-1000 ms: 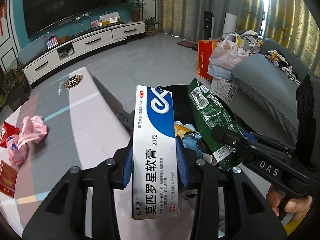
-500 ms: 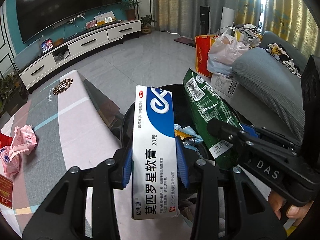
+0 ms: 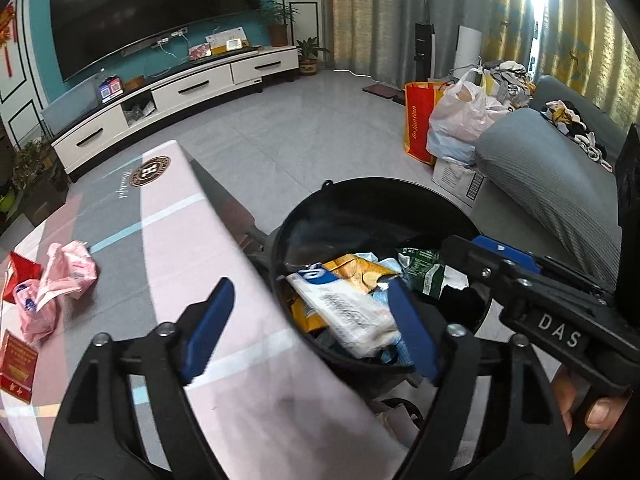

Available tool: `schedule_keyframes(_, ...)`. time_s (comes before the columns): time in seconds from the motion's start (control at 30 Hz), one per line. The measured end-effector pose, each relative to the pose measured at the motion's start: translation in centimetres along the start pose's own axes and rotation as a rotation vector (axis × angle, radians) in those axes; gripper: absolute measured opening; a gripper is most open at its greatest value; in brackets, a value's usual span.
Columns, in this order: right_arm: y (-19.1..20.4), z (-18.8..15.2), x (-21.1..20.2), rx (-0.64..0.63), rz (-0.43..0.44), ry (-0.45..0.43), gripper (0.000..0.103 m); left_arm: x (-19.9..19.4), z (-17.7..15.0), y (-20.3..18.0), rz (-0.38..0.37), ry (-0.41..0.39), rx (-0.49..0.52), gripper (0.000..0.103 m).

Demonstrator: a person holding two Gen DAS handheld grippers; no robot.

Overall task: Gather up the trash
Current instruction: 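Move both open tools back toward the pink tissues and red boxes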

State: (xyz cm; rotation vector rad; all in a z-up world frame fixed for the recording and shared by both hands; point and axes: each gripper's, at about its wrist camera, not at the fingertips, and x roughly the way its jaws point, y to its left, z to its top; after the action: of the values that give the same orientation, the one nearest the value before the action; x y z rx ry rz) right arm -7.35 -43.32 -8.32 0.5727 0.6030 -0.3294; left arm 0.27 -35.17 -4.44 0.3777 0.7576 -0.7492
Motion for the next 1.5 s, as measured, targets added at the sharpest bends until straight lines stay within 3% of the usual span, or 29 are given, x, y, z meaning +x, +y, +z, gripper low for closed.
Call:
schedule_keyframes(0.2, 1.7, -0.9, -2.1, -0.033, 0.006, 0.002, 0.053, -3.0, -1.4, 1.8, 0.037, -0.003, -0.032, 0.095)
schedule_keyframes(0.3, 2.5, -1.3, -2.9, -0.047, 0.004, 0.006, 0.065, -4.8, -2.6, 2.9, 0.066, -0.013, -0.048, 0.1)
schedule_keyframes(0.47, 4.4, -2.2, -3.8, -0.086, -0.009, 0.043, 0.082, -7.7, -5.1, 5.0, 0.131, -0.021, -0.089, 0.1)
schedule_keyframes(0.63, 7.0, -3.8, -4.3, -0.146, 0.0, 0.092, 0.089, -10.3, -8.3, 7.9, 0.172, -0.008, -0.167, 0.1)
schedule_keyframes(1.07, 15.1, -6.6, -4.2, -0.317, 0.075, 0.16, 0.092, -16.3, -14.5, 14.8, 0.276, -0.011, -0.327, 0.1)
schedule_keyframes(1.5, 19.2, -8.0, -3.3, -0.396, 0.11, 0.198, 0.092, -17.5, -17.1, 17.8, 0.317, 0.006, -0.408, 0.1)
